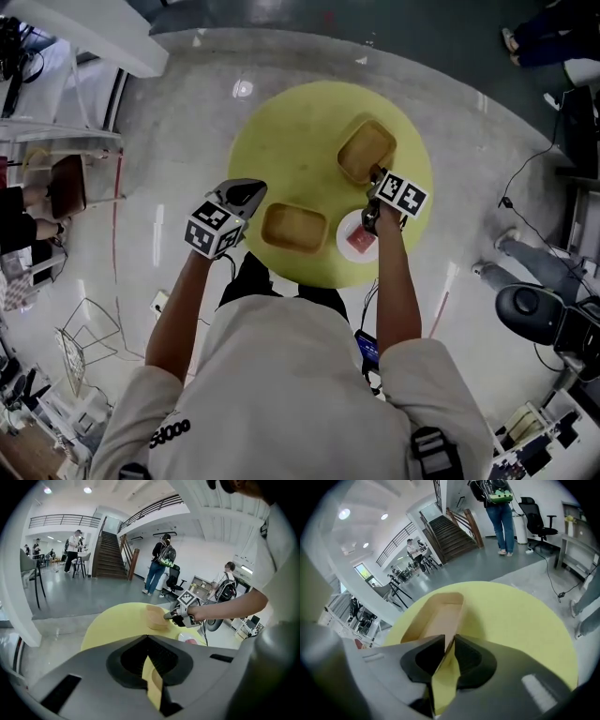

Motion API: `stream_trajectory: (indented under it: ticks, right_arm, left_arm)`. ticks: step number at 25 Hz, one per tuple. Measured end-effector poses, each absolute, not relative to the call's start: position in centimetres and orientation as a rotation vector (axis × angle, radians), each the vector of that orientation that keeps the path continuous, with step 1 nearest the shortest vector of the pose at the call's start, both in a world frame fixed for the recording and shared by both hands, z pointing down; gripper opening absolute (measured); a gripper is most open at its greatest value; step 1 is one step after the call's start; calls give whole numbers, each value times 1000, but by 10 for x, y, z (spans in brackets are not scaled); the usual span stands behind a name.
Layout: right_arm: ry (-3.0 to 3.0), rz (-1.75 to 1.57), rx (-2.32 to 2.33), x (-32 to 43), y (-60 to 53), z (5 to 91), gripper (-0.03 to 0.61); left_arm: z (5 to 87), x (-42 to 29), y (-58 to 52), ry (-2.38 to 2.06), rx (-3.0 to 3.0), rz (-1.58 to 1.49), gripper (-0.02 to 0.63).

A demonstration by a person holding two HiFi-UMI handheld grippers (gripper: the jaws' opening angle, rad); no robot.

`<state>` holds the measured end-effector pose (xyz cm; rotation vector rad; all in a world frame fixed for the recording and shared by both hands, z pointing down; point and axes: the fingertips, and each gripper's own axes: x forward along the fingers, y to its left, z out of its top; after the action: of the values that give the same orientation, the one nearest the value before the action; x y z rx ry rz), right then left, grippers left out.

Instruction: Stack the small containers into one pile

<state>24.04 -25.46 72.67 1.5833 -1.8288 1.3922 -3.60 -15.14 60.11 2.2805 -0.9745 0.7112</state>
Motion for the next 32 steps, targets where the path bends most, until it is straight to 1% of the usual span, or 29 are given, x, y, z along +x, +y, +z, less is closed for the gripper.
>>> stream_trajectory:
  ticks: [3, 10, 16, 23, 27, 32]
  right_arm:
    - [-1821, 1409, 1601, 240, -254, 727, 32]
    - [-1860, 1375, 1599, 240, -252, 705, 28]
    - [-2029, 1303, 1520, 217, -248, 657, 26]
    - [-2271, 1104, 1204, 170, -227, 604, 27]
    - [-2322, 990, 1028, 147, -207, 594, 26]
    - [-2342, 926, 757, 114, -180, 597, 26]
  left_arm:
    - [602, -41, -152, -983, 2281, 700, 6]
    - [594, -48, -153, -991, 2305, 677, 6]
    - [582, -57, -154, -1005, 2345, 641, 6]
    - [566, -62, -154, -1016, 2392, 615, 6]
    - [561, -65, -149, -1022, 2409, 598, 6]
    - [562, -77, -142, -1057, 2388, 582, 6]
